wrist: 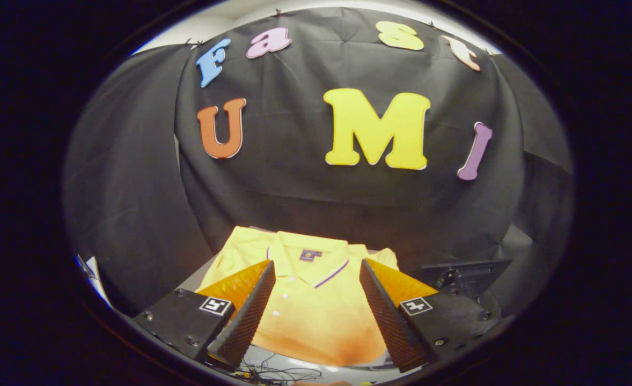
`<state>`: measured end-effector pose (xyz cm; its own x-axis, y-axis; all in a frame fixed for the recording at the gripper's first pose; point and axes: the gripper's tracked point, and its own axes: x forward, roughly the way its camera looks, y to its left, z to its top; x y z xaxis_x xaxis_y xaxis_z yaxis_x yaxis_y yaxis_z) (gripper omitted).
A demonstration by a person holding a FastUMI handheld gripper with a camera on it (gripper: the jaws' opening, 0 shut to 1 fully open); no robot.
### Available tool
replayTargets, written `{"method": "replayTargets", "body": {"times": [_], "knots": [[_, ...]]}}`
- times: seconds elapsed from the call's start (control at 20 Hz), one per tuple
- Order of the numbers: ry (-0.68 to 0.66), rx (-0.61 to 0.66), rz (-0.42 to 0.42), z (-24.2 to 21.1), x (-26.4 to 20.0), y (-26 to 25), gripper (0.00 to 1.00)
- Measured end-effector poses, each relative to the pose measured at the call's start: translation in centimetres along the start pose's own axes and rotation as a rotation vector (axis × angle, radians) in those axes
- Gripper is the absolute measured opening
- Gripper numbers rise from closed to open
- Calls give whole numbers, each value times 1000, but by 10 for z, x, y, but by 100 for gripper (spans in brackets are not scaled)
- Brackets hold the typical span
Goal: Put the clothes into the washing machine and then close the washing machine lid.
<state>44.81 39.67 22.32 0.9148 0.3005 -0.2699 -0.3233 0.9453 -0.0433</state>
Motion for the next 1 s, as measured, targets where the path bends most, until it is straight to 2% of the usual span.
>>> {"method": "replayTargets", "body": {"times": [0.2,0.35,0.55,0.7,0.85,1.0], "knots": [[126,27,-35,-33,43,20,99],[196,1,-90,-54,67,25,99],[279,-16,-150,-83,83,25,99],[278,-11,-166,-81,85,27,97],[325,-17,-156,-82,85,32,95],[359,18,-93,-86,86,36,87]]}}
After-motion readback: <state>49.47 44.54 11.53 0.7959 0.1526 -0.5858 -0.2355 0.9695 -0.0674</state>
